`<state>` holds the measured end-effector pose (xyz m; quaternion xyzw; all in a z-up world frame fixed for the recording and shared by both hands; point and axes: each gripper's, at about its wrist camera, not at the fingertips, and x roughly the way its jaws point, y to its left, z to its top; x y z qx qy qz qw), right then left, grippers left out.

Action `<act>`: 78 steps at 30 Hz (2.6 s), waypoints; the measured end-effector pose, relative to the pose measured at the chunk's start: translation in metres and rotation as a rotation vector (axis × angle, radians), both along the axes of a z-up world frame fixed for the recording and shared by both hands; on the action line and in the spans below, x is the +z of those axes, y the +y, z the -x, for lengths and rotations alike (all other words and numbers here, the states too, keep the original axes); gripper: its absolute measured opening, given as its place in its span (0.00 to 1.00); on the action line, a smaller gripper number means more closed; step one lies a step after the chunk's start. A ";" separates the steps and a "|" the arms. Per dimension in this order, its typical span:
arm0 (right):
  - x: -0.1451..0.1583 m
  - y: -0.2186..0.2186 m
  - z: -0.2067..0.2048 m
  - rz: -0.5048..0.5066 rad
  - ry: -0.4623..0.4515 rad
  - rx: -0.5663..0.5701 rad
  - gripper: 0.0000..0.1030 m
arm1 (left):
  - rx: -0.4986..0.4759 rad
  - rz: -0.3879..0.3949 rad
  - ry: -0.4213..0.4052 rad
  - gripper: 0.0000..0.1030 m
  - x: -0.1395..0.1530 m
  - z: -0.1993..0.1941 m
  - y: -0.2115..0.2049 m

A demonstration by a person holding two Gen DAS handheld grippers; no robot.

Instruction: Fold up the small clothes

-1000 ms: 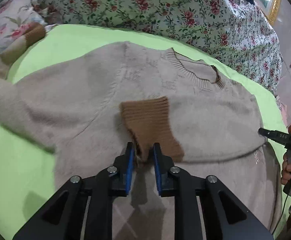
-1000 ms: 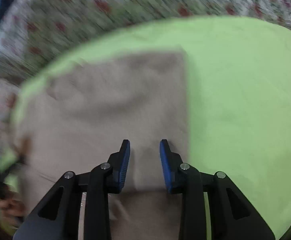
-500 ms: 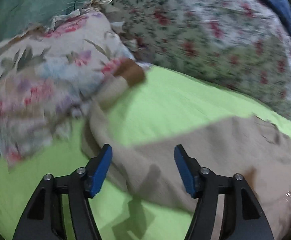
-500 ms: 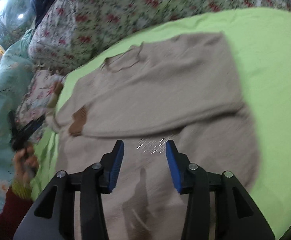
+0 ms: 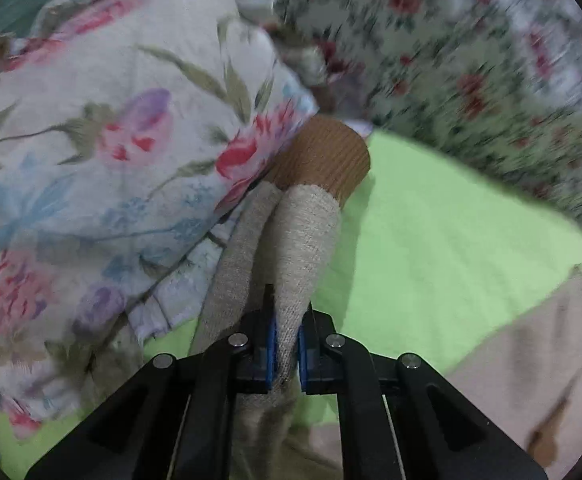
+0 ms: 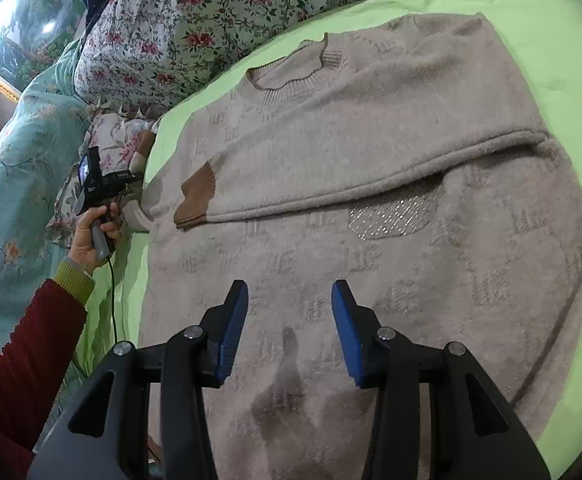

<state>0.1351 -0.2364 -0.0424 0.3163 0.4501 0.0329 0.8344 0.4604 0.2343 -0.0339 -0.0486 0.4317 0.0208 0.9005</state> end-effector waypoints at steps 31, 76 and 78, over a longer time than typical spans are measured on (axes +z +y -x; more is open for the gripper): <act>0.010 -0.043 0.035 -0.014 -0.092 -0.187 0.44 | -0.594 0.361 0.151 0.22 -0.034 0.137 -0.329; 0.008 -0.146 -0.042 0.128 -0.023 -0.379 0.04 | -0.099 0.050 0.062 0.65 -0.039 0.155 -0.147; 0.011 -0.146 -0.034 0.163 -0.027 -0.406 0.04 | -0.116 0.042 0.058 0.65 -0.039 0.156 -0.151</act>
